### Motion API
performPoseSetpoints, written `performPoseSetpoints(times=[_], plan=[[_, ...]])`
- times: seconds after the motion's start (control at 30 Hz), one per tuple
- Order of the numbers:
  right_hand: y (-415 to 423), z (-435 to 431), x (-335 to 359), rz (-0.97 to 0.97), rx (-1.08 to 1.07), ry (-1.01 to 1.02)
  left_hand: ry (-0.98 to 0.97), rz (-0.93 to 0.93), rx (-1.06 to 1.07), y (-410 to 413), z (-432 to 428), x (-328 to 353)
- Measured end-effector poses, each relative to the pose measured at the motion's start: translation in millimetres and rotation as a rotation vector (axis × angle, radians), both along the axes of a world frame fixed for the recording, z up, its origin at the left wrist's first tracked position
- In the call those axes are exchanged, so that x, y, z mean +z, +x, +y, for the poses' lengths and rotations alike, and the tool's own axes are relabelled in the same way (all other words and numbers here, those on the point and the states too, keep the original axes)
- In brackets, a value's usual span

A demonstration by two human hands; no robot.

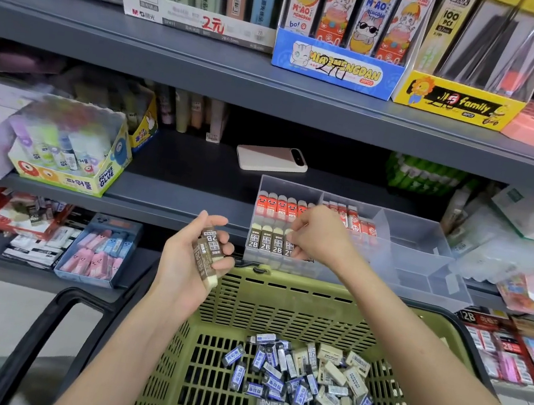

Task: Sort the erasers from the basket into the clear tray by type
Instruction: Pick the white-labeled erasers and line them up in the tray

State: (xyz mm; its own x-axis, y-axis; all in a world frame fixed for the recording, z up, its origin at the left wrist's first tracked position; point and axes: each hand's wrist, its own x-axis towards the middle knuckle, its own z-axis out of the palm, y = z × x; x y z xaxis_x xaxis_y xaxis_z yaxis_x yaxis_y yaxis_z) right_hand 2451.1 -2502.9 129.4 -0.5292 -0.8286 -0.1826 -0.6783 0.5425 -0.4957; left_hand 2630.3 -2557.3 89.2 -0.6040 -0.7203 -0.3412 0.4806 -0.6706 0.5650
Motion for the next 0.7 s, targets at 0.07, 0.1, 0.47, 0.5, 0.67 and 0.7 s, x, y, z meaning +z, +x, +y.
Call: performPoseSetpoints(times=[0.07,0.1,0.47,0.5,0.67,0.7], plan=[[3,-1,0,0.114,0.039,0.028,0.043,0.059,0.014,-1,0,1],[6,0,1,0.164,0.059,0.039,0.062,0.080,0.024,-1,-1,2],[99,33,2,-0.156,0.203,-0.167,0.007,0.093,0.191,-4,-3,-4],[104,33,-1,-0.172,0.195,-0.201,-0.001,0.085,0.198,-4,-3,-5],[103,37,-3,-0.311,0.080,-0.443,-0.091,0.066,0.184,-1,-3,-5],[96,39,1,-0.368,0.067,-0.505,-0.107,0.066,0.165,0,-3,-4]])
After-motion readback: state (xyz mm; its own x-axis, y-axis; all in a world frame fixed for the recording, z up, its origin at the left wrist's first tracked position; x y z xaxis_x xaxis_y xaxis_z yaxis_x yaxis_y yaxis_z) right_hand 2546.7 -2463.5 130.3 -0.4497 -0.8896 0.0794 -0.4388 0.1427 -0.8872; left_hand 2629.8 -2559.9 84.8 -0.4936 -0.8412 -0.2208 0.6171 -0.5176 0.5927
